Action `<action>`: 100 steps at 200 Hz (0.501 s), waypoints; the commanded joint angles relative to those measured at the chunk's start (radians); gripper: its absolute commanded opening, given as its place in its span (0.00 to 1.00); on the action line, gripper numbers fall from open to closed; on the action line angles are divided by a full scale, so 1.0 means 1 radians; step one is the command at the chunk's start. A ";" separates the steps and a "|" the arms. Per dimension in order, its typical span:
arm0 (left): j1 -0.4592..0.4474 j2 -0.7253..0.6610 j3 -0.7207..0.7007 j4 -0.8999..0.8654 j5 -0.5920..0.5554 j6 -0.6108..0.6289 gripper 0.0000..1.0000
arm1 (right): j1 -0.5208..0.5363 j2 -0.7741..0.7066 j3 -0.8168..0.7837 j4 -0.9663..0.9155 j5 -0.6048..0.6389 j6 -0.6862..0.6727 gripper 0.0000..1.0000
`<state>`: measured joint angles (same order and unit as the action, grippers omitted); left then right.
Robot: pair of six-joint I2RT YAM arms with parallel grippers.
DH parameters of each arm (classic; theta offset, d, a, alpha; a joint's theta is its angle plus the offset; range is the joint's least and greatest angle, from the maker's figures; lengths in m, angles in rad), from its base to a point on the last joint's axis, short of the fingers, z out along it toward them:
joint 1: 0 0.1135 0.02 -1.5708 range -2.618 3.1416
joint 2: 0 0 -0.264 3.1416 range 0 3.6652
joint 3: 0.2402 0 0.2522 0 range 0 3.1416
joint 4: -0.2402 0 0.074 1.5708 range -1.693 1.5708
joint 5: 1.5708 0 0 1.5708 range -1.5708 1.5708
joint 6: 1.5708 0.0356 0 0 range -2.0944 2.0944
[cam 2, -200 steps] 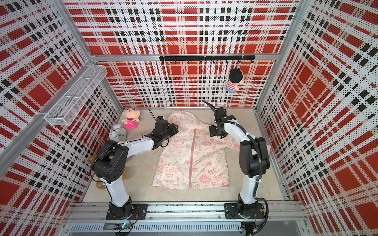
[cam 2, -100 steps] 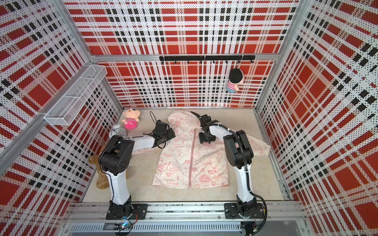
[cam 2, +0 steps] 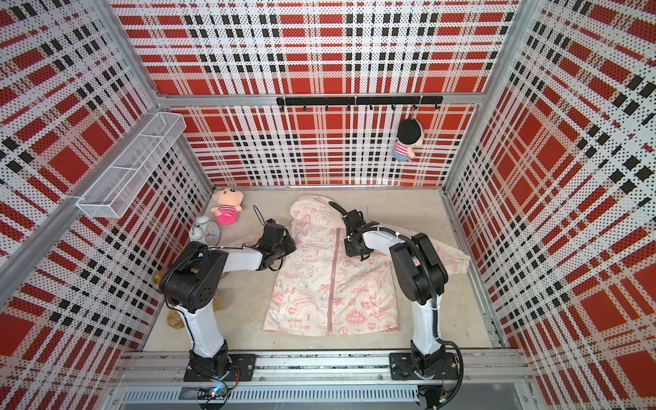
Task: Unzip the jacket
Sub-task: Flatten out the jacket at the center of the board.
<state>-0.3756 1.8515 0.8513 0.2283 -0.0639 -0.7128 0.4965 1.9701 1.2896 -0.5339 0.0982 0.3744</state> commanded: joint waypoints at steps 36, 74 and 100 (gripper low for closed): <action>-0.032 -0.177 -0.176 -0.139 -0.018 -0.017 0.26 | 0.042 -0.111 -0.134 -0.129 -0.062 0.034 0.45; -0.063 -0.367 -0.140 -0.179 -0.134 -0.007 0.63 | 0.065 -0.145 0.111 -0.147 -0.050 -0.198 0.68; -0.059 -0.488 -0.095 -0.220 -0.232 -0.001 0.75 | 0.065 -0.010 0.385 -0.193 0.017 -0.340 0.84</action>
<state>-0.4366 1.4670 0.7010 0.0578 -0.1726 -0.7280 0.5556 1.8786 1.4666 -0.7082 0.0616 0.2161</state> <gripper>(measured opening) 0.719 0.817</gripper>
